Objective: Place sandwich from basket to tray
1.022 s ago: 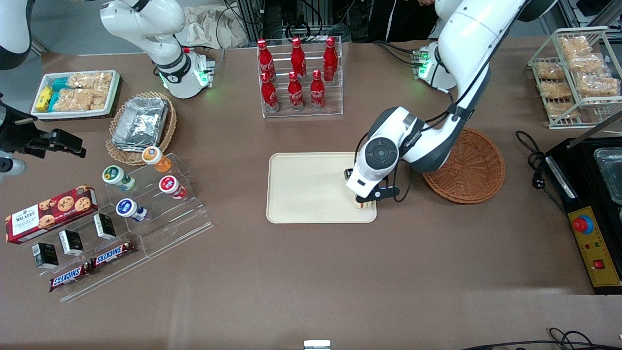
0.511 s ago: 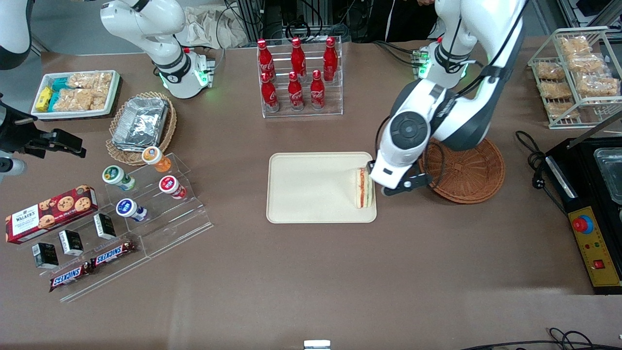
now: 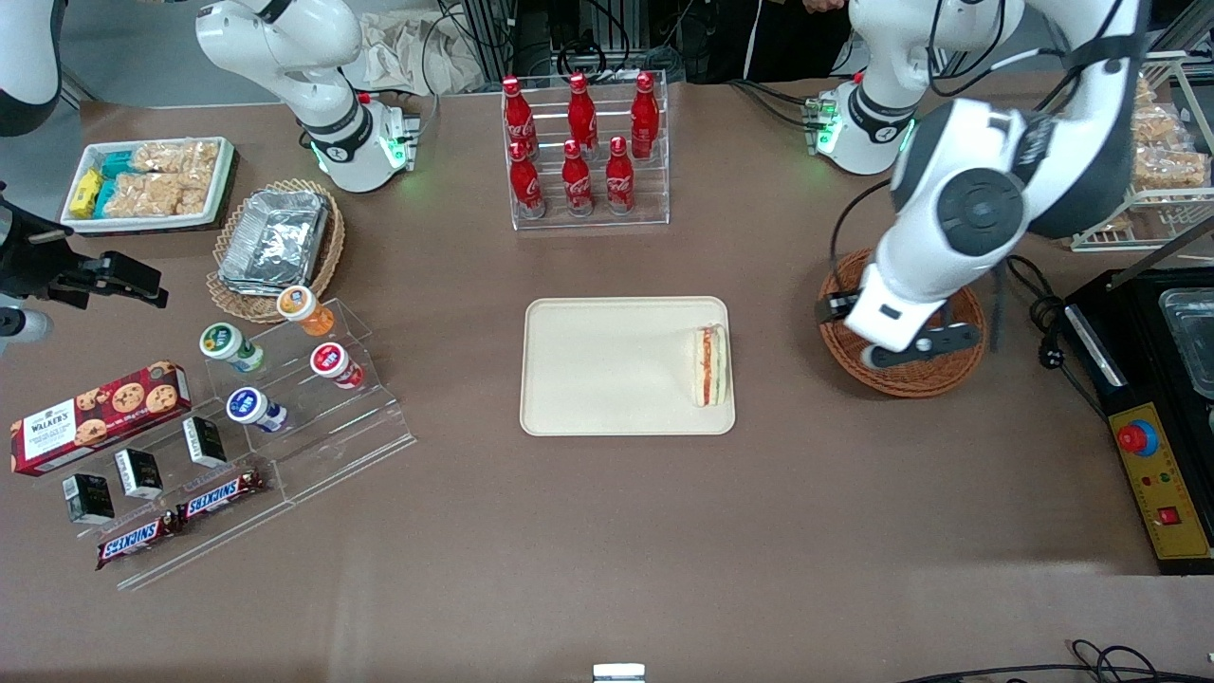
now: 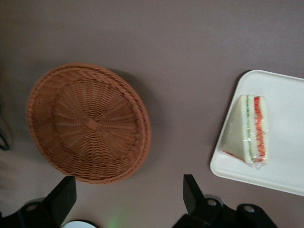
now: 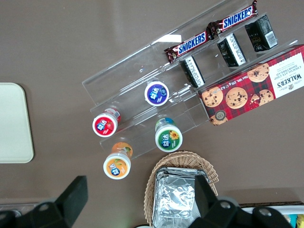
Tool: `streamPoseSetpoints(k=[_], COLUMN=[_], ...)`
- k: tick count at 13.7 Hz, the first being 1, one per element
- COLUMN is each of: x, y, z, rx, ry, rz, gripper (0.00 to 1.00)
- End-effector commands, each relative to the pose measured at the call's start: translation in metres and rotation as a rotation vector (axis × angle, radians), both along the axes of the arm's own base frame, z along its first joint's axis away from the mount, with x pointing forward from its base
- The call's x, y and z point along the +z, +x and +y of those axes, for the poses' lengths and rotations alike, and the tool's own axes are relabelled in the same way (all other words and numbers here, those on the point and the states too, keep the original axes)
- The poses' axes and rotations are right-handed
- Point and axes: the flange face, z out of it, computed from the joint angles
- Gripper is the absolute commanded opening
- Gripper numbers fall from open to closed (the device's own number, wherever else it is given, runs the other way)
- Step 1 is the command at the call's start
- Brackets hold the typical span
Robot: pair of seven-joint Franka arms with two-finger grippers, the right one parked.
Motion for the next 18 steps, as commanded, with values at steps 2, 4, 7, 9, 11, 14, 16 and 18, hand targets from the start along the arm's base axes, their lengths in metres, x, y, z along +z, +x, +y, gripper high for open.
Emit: streamPoseSetpoints(k=[2,4,7,9,11,14,16,18], x=[0.031,0.044,0.056,0.064,0.072,0.091,0.108,0.12], y=[-0.006,-0.003,-0.001,0.001,0.003,0.011,0.019,0.029], z=[0.057,0.089,0.139,0.163,0.172,0.176,0.175,0.183], rx=[-0.07,-0.096,-0.121,-0.13,-0.158,-0.16,-0.153,-0.146], ry=[-0.07,-0.092,-0.112,-0.117,-0.118,-0.095,-0.089,-0.094], rz=[-0.013,-0.033,-0.055,-0.072,-0.086,-0.126,-0.169,-0.199], gripper=[1.0,1.0,1.0,1.0,1.0,1.0,1.0,1.0])
